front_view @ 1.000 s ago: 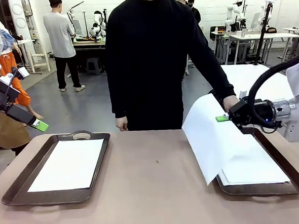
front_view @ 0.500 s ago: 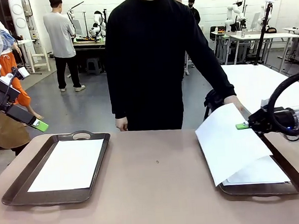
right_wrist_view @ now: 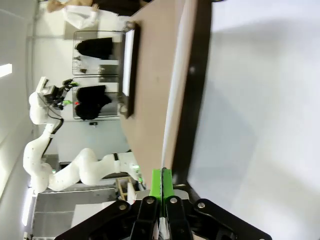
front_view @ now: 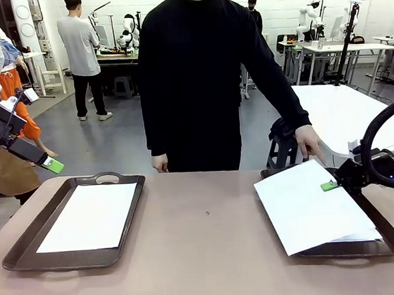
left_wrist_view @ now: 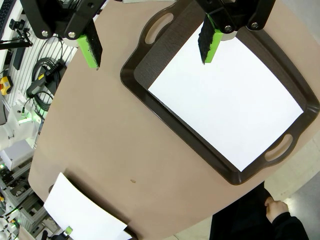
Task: Sort the A4 documents.
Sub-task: Place the A4 Paper in the designated Handle tray.
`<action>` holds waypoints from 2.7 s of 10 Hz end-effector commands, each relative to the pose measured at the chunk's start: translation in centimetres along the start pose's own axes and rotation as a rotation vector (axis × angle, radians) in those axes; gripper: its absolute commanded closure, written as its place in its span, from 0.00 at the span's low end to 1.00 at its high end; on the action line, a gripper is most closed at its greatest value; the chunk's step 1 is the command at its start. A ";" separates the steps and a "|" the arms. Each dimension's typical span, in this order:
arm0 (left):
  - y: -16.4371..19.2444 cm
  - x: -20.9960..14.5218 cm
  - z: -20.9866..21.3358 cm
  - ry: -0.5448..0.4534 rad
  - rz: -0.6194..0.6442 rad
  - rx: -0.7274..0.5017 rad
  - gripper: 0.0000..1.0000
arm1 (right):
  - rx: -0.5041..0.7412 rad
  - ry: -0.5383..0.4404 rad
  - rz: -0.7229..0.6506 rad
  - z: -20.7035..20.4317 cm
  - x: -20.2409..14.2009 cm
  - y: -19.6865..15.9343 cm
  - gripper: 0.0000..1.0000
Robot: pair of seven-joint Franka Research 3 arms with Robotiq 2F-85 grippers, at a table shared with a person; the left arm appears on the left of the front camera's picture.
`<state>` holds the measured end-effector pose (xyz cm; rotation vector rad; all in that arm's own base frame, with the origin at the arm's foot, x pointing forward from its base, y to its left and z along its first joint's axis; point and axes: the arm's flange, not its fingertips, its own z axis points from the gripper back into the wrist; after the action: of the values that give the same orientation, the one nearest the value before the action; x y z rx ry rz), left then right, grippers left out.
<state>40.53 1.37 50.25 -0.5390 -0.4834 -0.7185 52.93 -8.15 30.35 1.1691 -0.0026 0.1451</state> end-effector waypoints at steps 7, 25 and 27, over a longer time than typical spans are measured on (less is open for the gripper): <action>0.0 0.0 0.1 -0.001 -0.004 0.000 0.00 | -0.205 -0.100 -0.009 3.1 0.6 -1.4 0.99; 0.0 0.0 0.1 -0.001 -0.004 0.000 0.00 | -0.721 -0.090 0.116 3.0 1.4 2.6 0.00; 0.0 0.0 0.1 -0.001 -0.004 0.000 0.00 | -0.802 -0.054 0.133 2.1 1.2 3.9 0.00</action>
<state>40.53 1.37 50.25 -0.5390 -0.4835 -0.7186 54.79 -9.54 34.62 0.4327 -0.1900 0.2111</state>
